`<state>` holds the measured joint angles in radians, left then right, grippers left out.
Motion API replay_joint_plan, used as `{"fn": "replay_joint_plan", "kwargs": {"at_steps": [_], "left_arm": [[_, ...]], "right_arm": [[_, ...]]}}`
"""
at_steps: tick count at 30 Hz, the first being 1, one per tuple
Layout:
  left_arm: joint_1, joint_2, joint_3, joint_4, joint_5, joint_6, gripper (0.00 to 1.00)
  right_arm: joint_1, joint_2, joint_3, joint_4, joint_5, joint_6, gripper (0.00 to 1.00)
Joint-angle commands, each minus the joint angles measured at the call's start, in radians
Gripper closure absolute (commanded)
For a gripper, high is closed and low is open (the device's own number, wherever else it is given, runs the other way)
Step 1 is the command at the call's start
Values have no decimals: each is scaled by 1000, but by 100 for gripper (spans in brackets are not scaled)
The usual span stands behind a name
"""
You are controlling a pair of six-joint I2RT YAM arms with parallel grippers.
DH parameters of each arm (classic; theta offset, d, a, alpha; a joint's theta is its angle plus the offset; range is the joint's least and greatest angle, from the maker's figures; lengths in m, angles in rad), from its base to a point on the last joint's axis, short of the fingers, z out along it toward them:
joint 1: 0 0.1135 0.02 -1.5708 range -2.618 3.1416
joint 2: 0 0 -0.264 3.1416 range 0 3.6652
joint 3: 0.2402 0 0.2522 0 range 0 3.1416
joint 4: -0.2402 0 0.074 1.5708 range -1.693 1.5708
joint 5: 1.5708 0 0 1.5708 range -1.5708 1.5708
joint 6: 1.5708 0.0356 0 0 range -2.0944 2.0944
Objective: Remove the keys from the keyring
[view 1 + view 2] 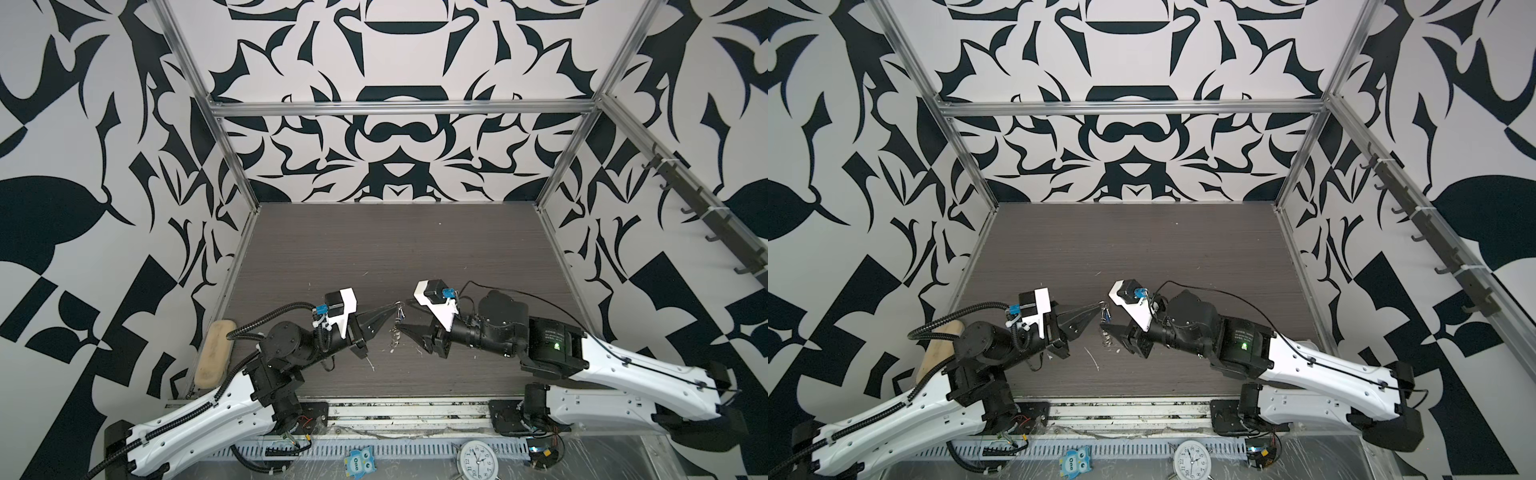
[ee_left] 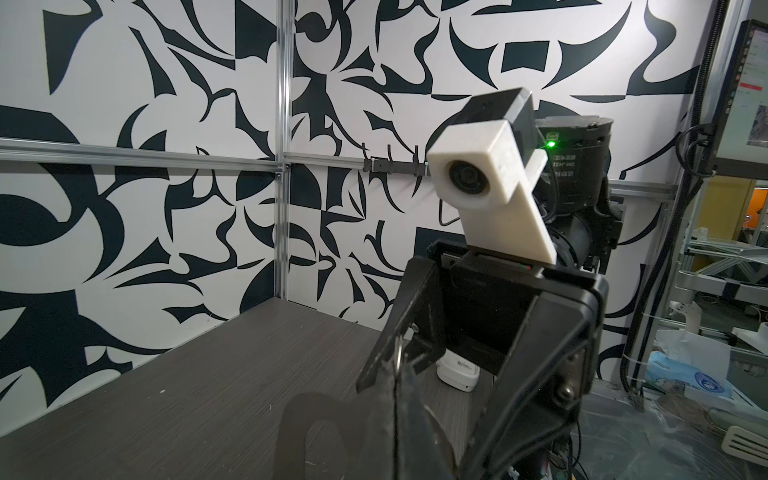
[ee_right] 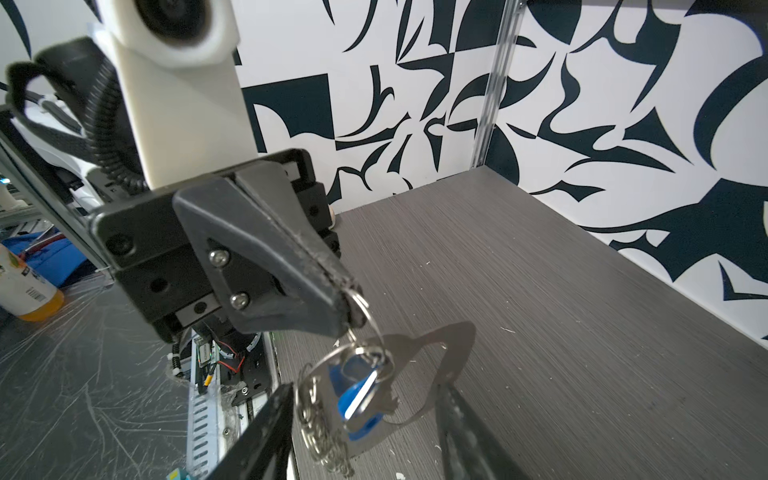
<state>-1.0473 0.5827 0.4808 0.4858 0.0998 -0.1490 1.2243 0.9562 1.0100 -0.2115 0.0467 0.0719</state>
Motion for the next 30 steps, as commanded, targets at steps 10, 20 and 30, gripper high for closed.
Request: {"fn": "replay_joint_plan", "kwargs": {"at_steps": [10, 20, 30], "left_arm": [[-1, -30, -10, 29, -9, 6, 100], [-1, -24, -8, 34, -10, 2, 100], [-2, -18, -13, 45, -12, -3, 100]], "right_arm": [[13, -112, -78, 150, 57, -23, 43], [13, -38, -47, 155, 76, -24, 44], [13, -7, -45, 168, 78, -29, 43]]}}
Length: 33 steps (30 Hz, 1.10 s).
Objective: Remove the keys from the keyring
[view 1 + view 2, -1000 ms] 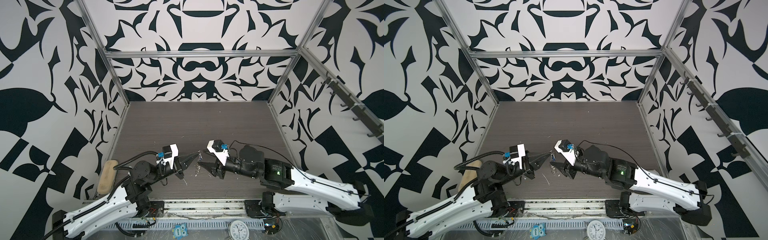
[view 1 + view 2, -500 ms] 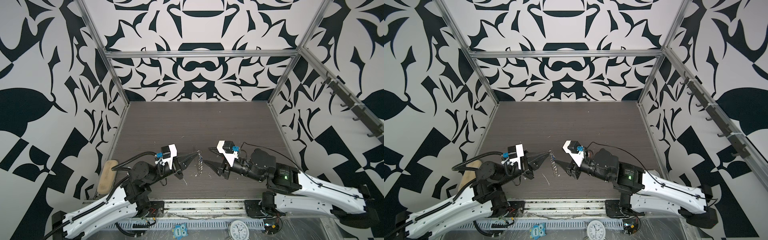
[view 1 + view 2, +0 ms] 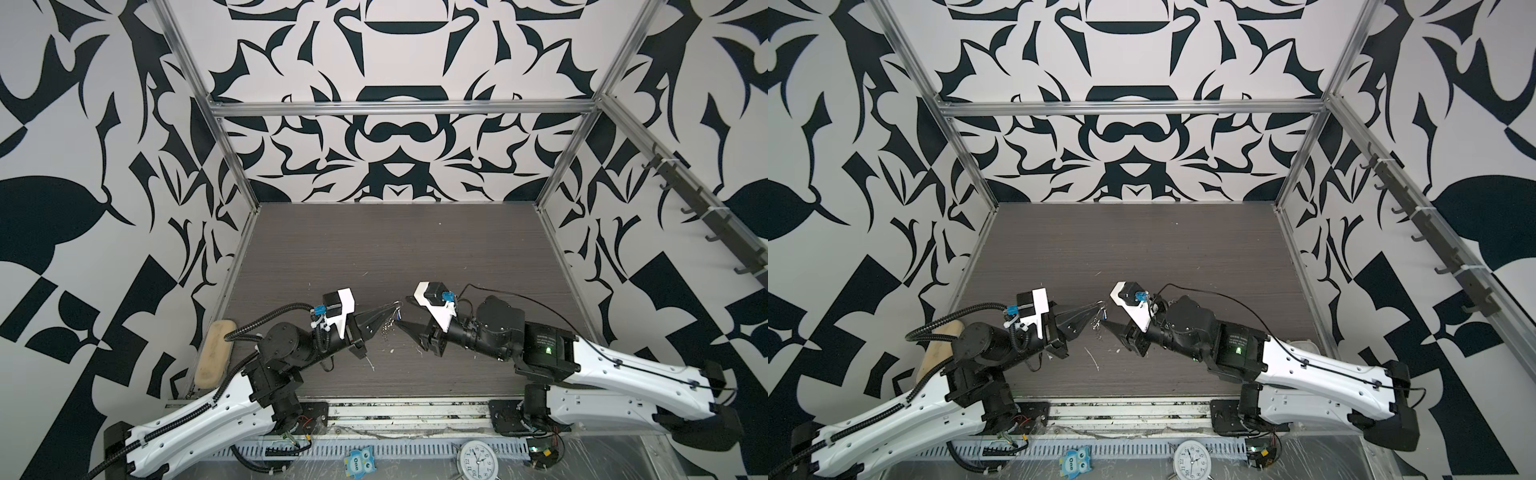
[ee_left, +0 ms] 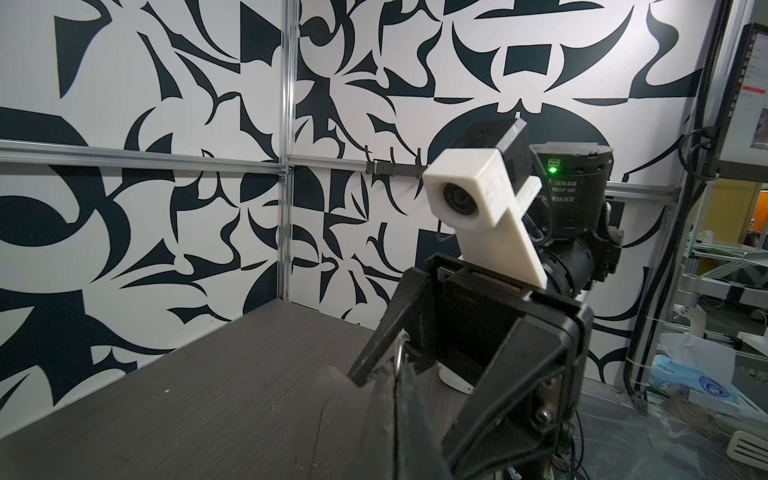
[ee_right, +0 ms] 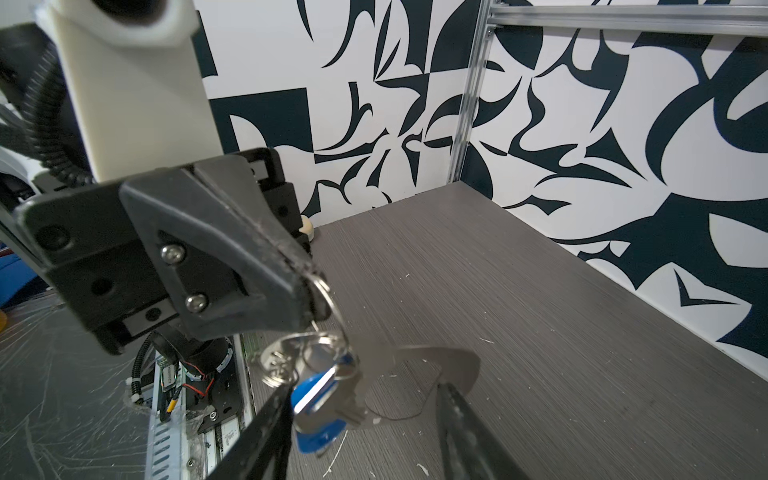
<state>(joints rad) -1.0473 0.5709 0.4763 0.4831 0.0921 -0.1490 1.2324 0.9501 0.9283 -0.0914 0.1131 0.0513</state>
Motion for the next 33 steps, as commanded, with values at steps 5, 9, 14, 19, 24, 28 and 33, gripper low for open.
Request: {"fn": "replay_joint_plan", "kwargs": {"at_steps": [5, 9, 14, 19, 24, 28, 33], "left_arm": [[-2, -4, -8, 49, 0, -5, 100], [-1, -8, -10, 45, -3, -4, 100], [-1, -10, -10, 43, 1, -2, 100], [-2, -13, -10, 41, -1, -1, 100], [-2, -26, -11, 32, -2, 2, 100], [-1, -36, -10, 19, 6, 5, 100], [-2, -42, -8, 13, 30, 5, 100]], "right_arm": [[4, 22, 52, 52, 4, -18, 45], [5, 19, 56, 42, 1, -23, 52], [5, 8, 60, 22, 2, -24, 63], [5, -2, 64, 6, 8, -22, 79], [4, -9, 66, -13, 7, -19, 90], [5, -24, 72, -34, 6, -22, 100], [4, -26, 96, -76, -23, -35, 100]]}}
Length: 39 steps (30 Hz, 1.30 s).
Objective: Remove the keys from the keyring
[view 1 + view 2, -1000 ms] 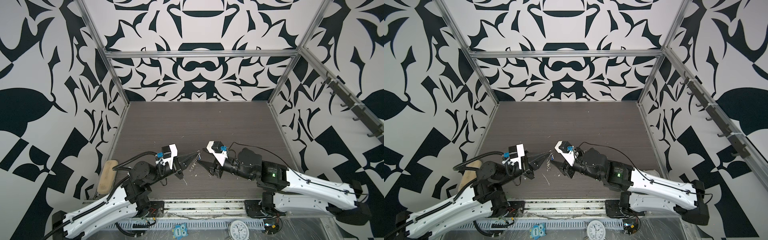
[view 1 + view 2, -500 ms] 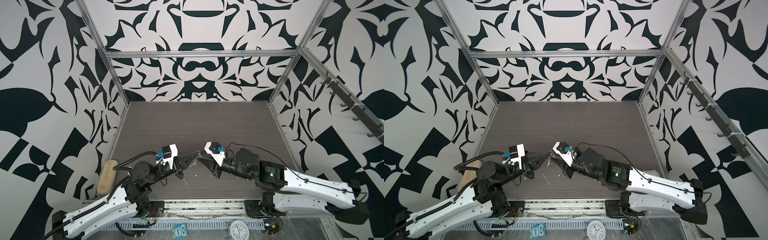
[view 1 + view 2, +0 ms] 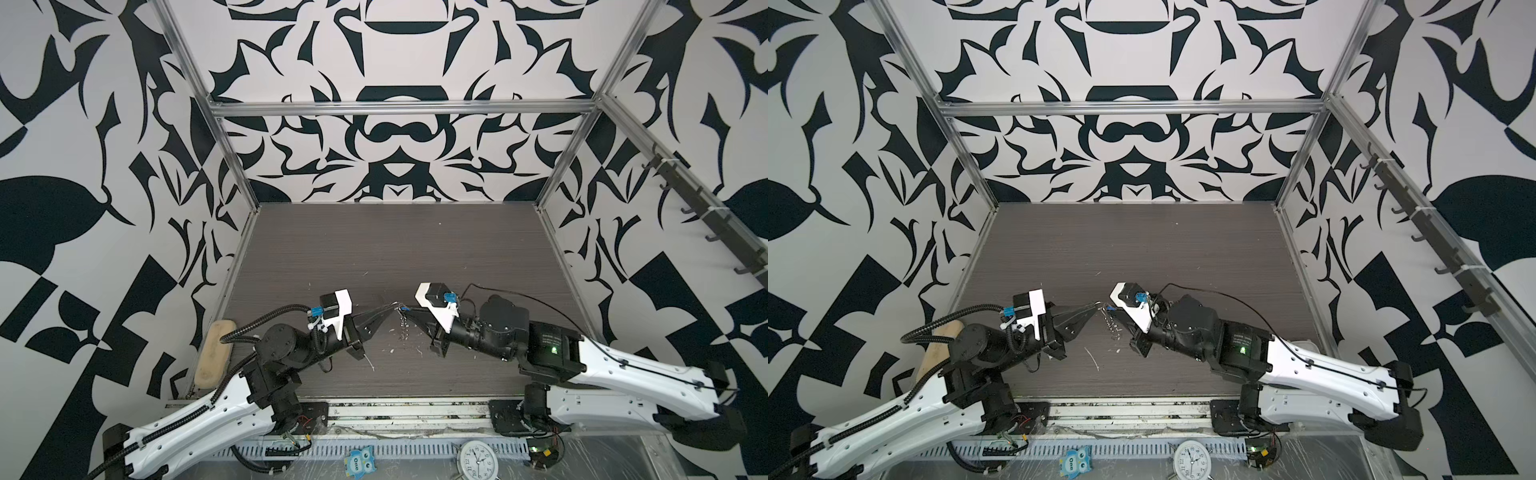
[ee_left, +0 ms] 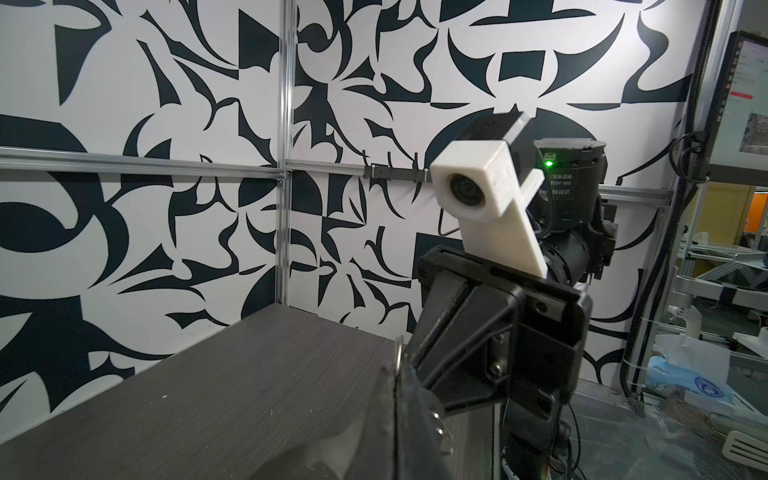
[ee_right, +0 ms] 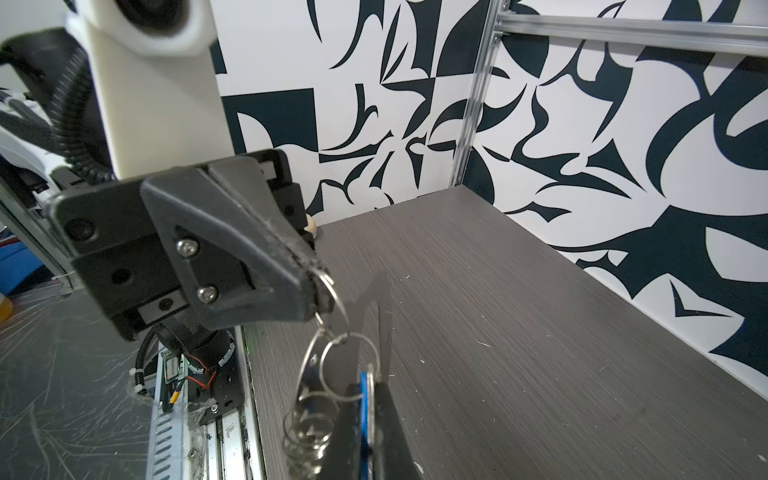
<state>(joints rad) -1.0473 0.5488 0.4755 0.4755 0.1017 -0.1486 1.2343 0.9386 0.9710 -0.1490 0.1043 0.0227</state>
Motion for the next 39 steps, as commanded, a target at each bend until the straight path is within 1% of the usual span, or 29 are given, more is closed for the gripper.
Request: {"fn": "replay_joint_plan", "kwargs": {"at_steps": [1, 10, 23, 34, 39], "left_arm": [[-2, -21, -3, 15, 24, 6, 100], [-1, -24, 2, 0, 48, 8, 100], [0, -26, 15, -40, 68, 8, 100], [-1, -17, 21, -51, 89, 6, 100], [-1, -34, 13, -42, 102, 1, 100]], "right_arm": [[4, -13, 63, -27, -21, -7, 100], [3, 5, 127, -80, -90, 3, 100], [0, 6, 151, -89, -45, 5, 100], [0, 11, 163, -86, -17, 6, 100], [-2, 1, 148, -84, 0, 2, 100]]}}
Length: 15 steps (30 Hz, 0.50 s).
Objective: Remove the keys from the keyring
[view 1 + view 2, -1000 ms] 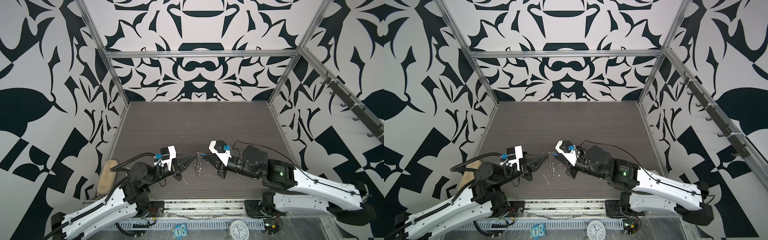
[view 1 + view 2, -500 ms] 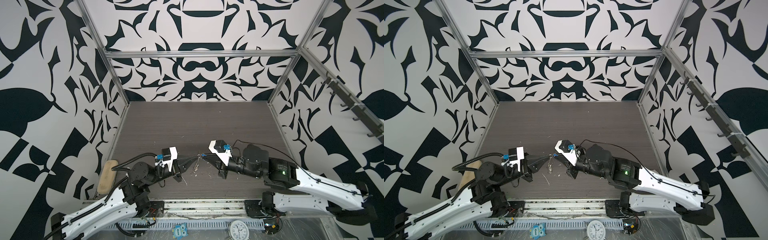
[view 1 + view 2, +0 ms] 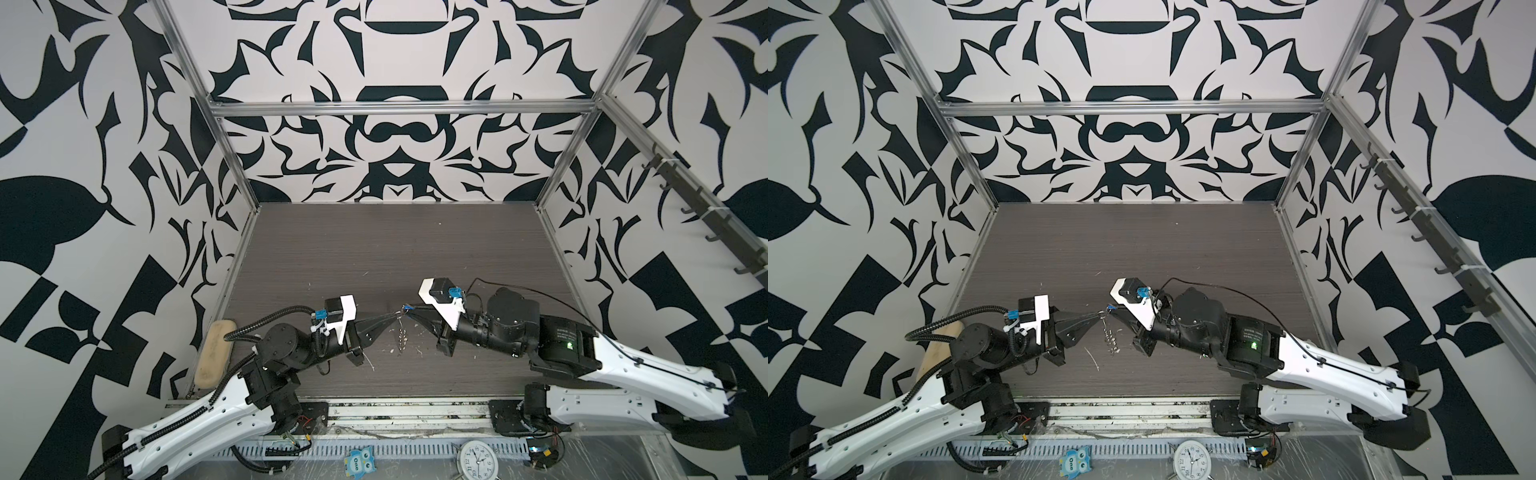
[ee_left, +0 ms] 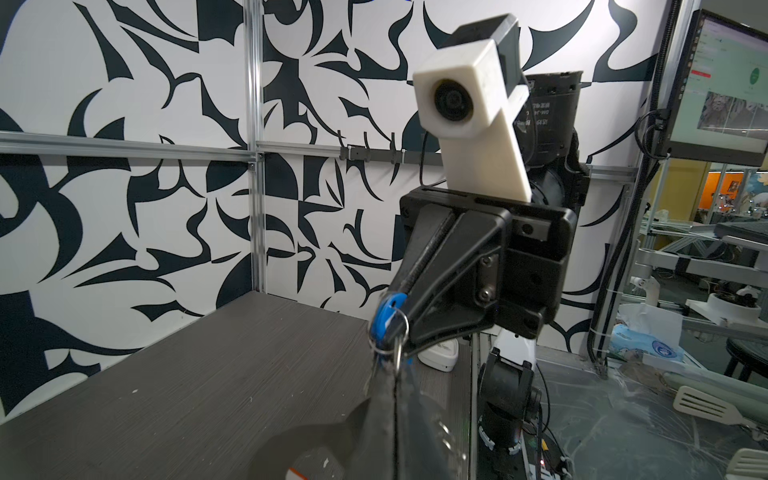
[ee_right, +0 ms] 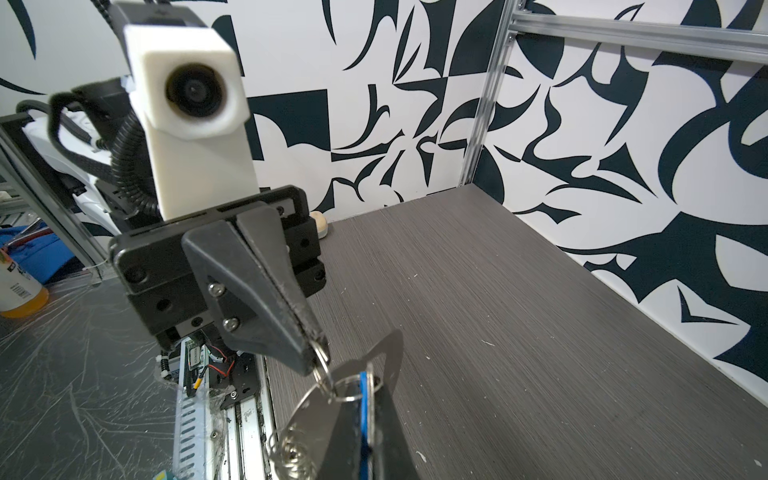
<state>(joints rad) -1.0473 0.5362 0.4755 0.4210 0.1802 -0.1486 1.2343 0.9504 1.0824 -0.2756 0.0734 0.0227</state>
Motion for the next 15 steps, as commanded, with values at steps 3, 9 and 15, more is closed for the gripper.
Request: {"fn": "replay_joint_plan", "kwargs": {"at_steps": [3, 9, 15], "left_arm": [[-2, -36, 6, 23, 41, -5, 100], [-1, -52, 0, 49, 94, -26, 100], [-1, -64, 2, 82, 143, -54, 100]], "right_arm": [[-4, -21, 21, 49, 31, 7, 100], [-7, -24, 10, 49, 26, 7, 100], [-15, -30, -4, 55, 25, 12, 100]]}}
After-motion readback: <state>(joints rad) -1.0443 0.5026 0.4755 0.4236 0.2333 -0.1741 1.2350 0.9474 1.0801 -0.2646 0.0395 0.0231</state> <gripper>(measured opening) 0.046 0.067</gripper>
